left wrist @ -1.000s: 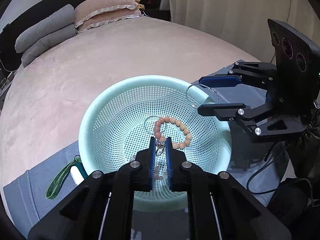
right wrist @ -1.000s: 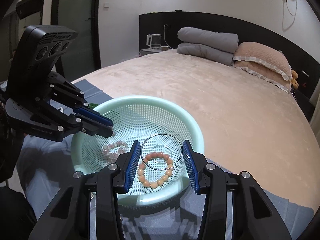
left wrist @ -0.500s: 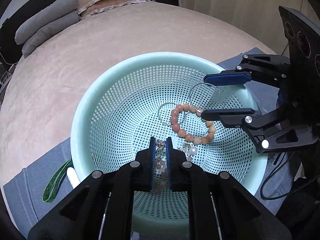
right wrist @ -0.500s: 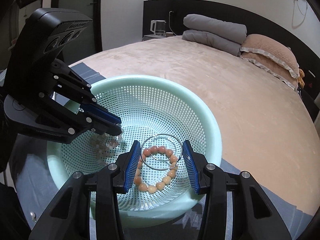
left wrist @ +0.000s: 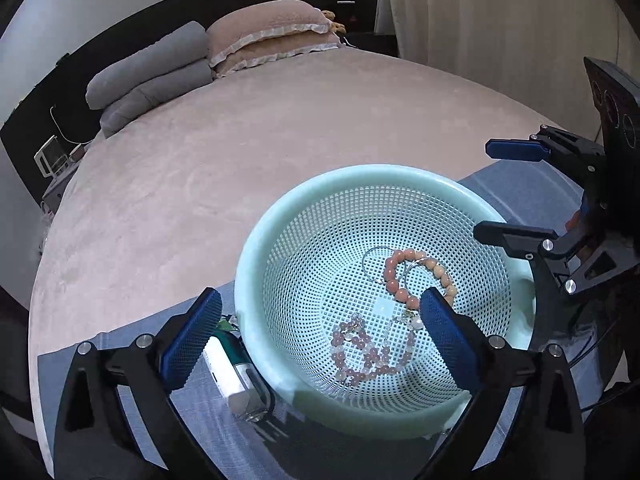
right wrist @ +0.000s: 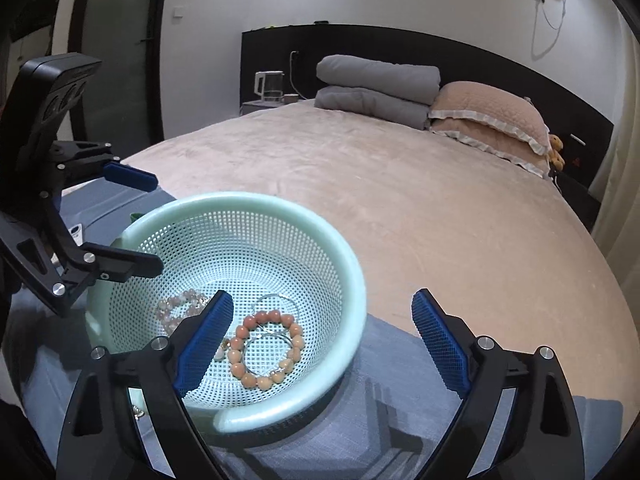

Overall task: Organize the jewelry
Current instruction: 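Open the right tool to drop the silver hoop and withdraw both tools, then grasp a silver charm earring with the left tool while the right tool grasps another charm earring, then carry both charm earrings over the basket and open both tools to drop them, then withdraw both tools from the basket toward the remaining earrings, then grasp the pearl earring with the left tool while the right tool grasps a silver charm earring, then carry both earrings over the basket and open both tools to drop them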

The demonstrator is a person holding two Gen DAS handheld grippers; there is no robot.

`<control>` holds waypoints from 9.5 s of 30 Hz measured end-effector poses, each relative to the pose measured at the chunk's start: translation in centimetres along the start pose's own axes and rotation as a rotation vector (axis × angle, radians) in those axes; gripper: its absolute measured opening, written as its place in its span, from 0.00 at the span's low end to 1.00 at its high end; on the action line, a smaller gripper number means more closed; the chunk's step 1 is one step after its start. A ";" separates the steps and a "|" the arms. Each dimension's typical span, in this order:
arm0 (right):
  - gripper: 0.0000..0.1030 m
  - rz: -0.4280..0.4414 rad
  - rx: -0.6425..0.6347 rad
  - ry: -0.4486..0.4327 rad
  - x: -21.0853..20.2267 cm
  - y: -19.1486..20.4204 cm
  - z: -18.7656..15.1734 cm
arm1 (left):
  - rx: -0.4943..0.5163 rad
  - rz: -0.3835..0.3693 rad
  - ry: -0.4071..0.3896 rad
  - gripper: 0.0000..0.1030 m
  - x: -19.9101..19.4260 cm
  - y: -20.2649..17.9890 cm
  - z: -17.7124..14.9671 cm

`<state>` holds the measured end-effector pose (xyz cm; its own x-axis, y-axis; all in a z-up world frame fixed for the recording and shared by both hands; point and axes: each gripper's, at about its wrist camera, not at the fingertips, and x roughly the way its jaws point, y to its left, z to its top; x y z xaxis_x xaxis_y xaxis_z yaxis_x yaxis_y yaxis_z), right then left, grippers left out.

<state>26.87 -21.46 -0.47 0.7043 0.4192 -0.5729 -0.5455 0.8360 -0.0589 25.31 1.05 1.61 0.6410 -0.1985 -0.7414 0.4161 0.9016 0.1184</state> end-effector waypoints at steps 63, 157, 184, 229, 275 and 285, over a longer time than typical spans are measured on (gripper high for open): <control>0.46 0.204 -0.015 0.226 -0.8 5.9 -10.5 | 0.061 -0.228 0.063 0.47 1.5 -7.3 -11.8; 0.59 0.166 -0.090 0.033 -2.0 2.3 -2.7 | 0.004 -0.135 0.001 0.65 -0.1 -2.7 -1.8; 0.83 0.243 -0.047 0.094 -4.4 3.8 -7.6 | 0.057 -0.090 0.072 0.94 -4.6 -5.1 -8.7; 0.03 0.383 -0.162 0.235 0.7 12.7 -10.0 | 0.322 -0.387 0.223 0.21 -4.0 -13.3 -16.9; 0.02 0.238 -0.227 0.100 -5.6 3.1 1.2 | 0.335 -0.233 0.047 0.21 -7.5 -5.9 -1.7; 0.02 0.280 -0.201 0.140 -0.7 3.0 0.5 | 0.301 -0.238 0.081 0.21 -2.9 -4.5 0.1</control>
<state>24.94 -19.04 0.16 0.4538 0.5581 -0.6947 -0.7966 0.6035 -0.0355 21.63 -2.50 3.30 0.4558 -0.3472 -0.8196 0.7255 0.6784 0.1160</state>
